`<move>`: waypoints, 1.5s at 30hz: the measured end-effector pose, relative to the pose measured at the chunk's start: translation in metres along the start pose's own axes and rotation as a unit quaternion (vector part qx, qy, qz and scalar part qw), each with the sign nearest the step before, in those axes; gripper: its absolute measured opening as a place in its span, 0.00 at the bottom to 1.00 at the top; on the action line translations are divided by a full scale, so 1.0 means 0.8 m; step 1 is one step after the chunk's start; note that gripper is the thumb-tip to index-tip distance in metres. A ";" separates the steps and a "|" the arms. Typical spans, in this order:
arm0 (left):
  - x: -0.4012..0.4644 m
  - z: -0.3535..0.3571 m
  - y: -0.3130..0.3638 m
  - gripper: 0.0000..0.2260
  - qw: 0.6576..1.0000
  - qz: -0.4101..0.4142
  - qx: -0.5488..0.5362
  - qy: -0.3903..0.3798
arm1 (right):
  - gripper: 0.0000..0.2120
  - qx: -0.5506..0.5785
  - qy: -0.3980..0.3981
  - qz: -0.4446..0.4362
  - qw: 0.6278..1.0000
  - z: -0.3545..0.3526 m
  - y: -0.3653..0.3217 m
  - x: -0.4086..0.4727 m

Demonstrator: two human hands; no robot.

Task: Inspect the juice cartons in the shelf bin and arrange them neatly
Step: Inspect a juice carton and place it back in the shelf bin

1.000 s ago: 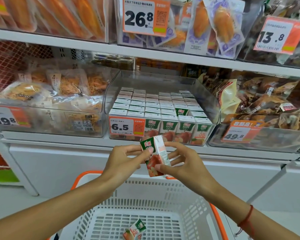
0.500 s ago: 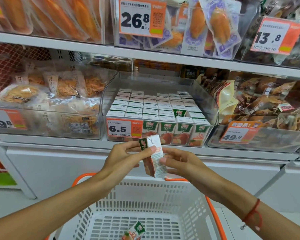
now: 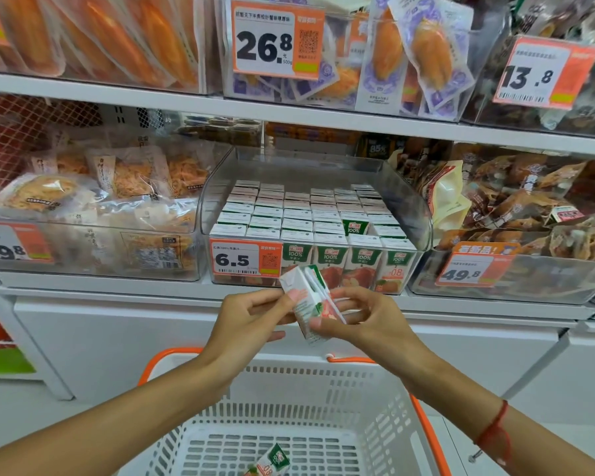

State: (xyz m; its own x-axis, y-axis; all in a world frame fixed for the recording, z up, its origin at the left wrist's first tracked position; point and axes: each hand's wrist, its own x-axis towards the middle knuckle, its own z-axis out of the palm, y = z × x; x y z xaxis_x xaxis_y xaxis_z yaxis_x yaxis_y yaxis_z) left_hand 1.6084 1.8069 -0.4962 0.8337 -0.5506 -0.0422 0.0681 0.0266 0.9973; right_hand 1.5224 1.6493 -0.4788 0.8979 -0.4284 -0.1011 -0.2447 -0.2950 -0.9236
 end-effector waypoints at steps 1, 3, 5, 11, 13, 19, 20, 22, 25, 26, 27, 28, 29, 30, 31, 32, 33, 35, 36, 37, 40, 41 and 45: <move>-0.001 0.003 -0.003 0.07 1.000 -0.008 -0.007 0.005 | 0.23 -0.043 0.031 -0.025 0.998 0.004 0.001 0.000; -0.002 0.008 -0.004 0.06 0.999 -0.027 -0.018 0.011 | 0.25 -0.130 0.081 -0.090 0.984 0.013 0.004 -0.004; 0.000 0.009 -0.004 0.10 0.999 -0.044 -0.004 0.014 | 0.29 -0.179 0.091 -0.135 0.970 0.019 0.010 -0.007; 0.008 -0.008 0.005 0.12 0.996 -0.090 0.012 -0.010 | 0.15 -0.048 -0.016 -0.053 0.997 -0.001 0.004 0.003; 0.011 -0.010 0.008 0.12 0.995 -0.093 0.014 -0.031 | 0.12 0.022 -0.064 -0.004 0.998 -0.012 0.000 0.006; 0.009 -0.011 0.010 0.11 0.993 -0.077 0.042 -0.081 | 0.15 0.066 -0.188 0.038 0.979 -0.026 0.001 0.004; 0.009 -0.012 0.010 0.11 0.992 -0.078 0.044 -0.085 | 0.16 0.072 -0.182 0.036 0.980 -0.026 0.001 0.004; 0.009 -0.012 0.008 0.11 0.993 -0.077 0.042 -0.084 | 0.18 0.096 -0.154 0.034 0.983 -0.022 0.000 0.003; 0.008 -0.010 0.007 0.10 0.994 -0.057 0.072 -0.056 | 0.17 0.059 -0.051 0.023 0.997 -0.010 0.001 0.000; 0.008 -0.009 0.006 0.10 0.993 -0.049 0.097 -0.048 | 0.16 0.008 -0.003 0.005 1.000 -0.005 0.001 -0.001; 0.009 -0.007 0.006 0.10 0.992 -0.045 0.111 -0.046 | 0.16 -0.048 0.041 -0.020 0.998 0.000 0.002 -0.003; 0.009 -0.006 0.006 0.09 0.992 -0.046 0.109 -0.050 | 0.18 -0.090 0.074 -0.047 0.992 0.005 0.002 -0.005; 0.009 -0.004 0.009 0.07 0.993 -0.053 0.094 -0.056 | 0.19 -0.112 0.098 -0.073 0.986 0.008 0.003 -0.008; 0.009 -0.003 0.011 0.07 0.993 -0.060 0.075 -0.064 | 0.20 -0.120 0.113 -0.095 0.982 0.011 0.003 -0.010; 0.008 -0.002 0.014 0.05 0.993 -0.064 0.062 -0.071 | 0.20 -0.125 0.122 -0.115 0.978 0.013 0.003 -0.012; 0.008 -0.001 0.015 0.04 0.993 -0.060 0.060 -0.076 | 0.21 -0.128 0.123 -0.129 0.976 0.013 0.003 -0.013; 0.007 0.000 0.016 0.05 0.994 -0.047 0.068 -0.074 | 0.21 -0.126 0.114 -0.137 0.976 0.013 0.004 -0.014; 0.005 0.000 0.015 0.11 0.994 -0.002 0.105 -0.039 | 0.21 -0.105 0.066 -0.140 0.982 0.012 0.004 -0.014; 0.004 -0.002 0.016 0.14 0.992 0.023 0.123 -0.022 | 0.20 -0.085 0.032 -0.138 0.986 0.009 0.003 -0.014; 0.003 -0.005 0.017 0.16 0.989 0.053 0.140 -0.014 | 0.19 -0.060 -0.001 -0.136 0.989 0.005 0.002 -0.013; 0.003 -0.016 0.019 0.25 0.965 0.154 0.212 -0.019 | 0.14 0.030 -0.079 -0.130 0.988 -0.014 -0.002 -0.011; 0.004 -0.019 0.020 0.28 0.955 0.183 0.231 -0.017 | 0.13 0.057 -0.093 -0.133 0.985 -0.019 -0.003 -0.010; 0.004 -0.018 0.020 0.29 0.895 0.325 0.303 -0.024 | 0.11 0.135 -0.057 -0.144 0.979 -0.023 -0.009 -0.013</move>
State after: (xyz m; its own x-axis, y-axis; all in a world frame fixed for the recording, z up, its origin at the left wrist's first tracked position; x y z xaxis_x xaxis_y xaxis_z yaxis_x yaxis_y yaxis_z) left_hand 1.6200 1.8173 -0.4811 0.5640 -0.6187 0.5468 -0.7452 -0.0960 0.6599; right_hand 1.5080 1.6402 -0.4641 0.9540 -0.2590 0.1513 0.1161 -0.1462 -0.9824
